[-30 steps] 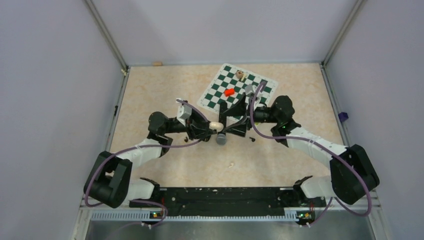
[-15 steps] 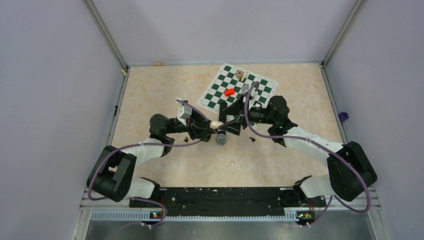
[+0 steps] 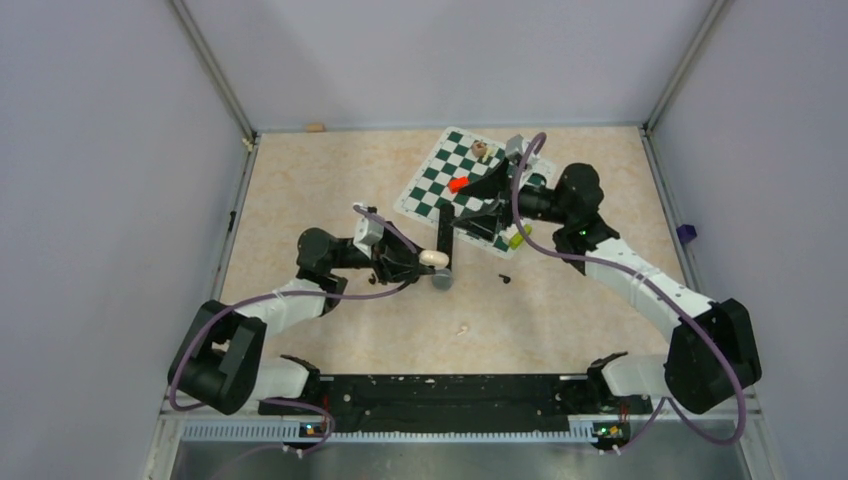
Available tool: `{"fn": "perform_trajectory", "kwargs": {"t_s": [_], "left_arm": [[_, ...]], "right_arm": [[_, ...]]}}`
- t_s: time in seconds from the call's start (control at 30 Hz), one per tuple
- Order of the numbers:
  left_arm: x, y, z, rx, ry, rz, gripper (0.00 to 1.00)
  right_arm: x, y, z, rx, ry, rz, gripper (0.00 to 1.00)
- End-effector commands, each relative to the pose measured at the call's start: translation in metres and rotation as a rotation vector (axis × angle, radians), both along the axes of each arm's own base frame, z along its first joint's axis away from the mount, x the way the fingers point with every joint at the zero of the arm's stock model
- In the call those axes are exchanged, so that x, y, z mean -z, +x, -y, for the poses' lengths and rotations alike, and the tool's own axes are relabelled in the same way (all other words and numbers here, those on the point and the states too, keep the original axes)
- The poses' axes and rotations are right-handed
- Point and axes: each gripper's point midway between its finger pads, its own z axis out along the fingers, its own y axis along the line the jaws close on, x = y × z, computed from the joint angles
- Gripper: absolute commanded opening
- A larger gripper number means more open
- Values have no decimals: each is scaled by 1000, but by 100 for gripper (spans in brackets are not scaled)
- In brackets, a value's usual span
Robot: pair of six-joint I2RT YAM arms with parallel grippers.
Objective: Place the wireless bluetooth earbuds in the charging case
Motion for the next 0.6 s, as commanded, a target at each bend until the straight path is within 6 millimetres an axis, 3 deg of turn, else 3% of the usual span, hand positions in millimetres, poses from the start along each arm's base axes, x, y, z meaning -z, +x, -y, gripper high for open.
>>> {"fn": "perform_trajectory", "kwargs": {"t_s": [0.0, 0.1, 0.3, 0.57], "left_arm": [[-17, 2, -2, -12, -28, 35, 0], [-22, 7, -2, -35, -41, 2, 0], [-22, 15, 0, -52, -39, -54, 0], [-11, 18, 4, -58, -13, -85, 0]], "right_arm": [[-3, -50, -1, -207, 48, 92, 81], [13, -60, -1, -249, 27, 152, 81], [52, -56, -14, -226, -85, 211, 80], [53, -54, -23, -211, -96, 225, 64]]}}
